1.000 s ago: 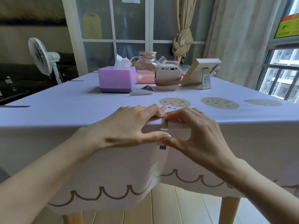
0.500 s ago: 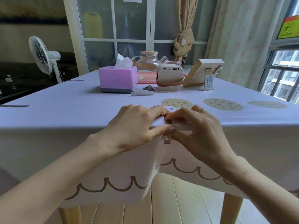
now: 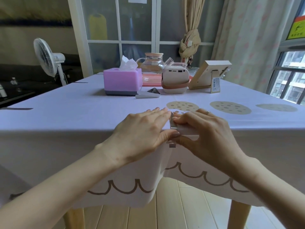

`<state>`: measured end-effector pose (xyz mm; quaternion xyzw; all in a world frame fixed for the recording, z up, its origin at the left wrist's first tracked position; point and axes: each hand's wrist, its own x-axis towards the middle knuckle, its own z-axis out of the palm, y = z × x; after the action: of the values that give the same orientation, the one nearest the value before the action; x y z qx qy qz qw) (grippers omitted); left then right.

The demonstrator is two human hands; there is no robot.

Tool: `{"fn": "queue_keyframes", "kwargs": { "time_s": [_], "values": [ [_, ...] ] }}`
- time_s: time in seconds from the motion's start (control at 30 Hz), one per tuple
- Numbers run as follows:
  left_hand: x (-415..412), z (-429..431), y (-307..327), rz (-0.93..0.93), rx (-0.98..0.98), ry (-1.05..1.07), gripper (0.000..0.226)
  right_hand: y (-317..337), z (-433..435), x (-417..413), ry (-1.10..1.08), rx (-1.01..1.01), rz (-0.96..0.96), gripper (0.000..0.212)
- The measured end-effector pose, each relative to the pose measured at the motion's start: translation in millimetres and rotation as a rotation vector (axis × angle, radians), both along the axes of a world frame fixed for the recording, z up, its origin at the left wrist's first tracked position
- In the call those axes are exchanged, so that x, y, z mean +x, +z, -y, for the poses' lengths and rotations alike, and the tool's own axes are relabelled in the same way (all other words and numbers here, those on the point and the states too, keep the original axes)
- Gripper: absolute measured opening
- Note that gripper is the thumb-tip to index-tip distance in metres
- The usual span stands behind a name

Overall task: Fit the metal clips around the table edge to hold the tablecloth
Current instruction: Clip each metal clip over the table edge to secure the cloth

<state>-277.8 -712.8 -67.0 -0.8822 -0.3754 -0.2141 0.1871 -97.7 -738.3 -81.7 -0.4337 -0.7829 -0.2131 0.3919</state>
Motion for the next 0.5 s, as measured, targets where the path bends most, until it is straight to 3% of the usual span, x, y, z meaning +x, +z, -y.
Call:
{"fn": "queue_keyframes", "kwargs": {
  "time_s": [0.07,0.17,0.3,0.4,0.5],
  "values": [
    [0,0,-1,0.006,0.019,-0.004,0.073,20,4,4,0.019,-0.148,0.100,0.041],
    [0,1,2,0.006,-0.029,0.007,0.080,67,5,7,0.077,-0.549,0.143,0.027],
    [0,2,3,0.006,-0.040,0.037,0.086,99,-51,-14,0.055,-0.489,-0.004,0.017],
    [-1,4,5,-0.004,-0.104,0.031,0.080,94,-107,-38,-0.064,-0.515,0.101,0.027],
    [-5,10,14,0.001,-0.289,0.010,0.065,79,-140,-51,-0.197,-0.504,0.279,0.031]
  ]
}}
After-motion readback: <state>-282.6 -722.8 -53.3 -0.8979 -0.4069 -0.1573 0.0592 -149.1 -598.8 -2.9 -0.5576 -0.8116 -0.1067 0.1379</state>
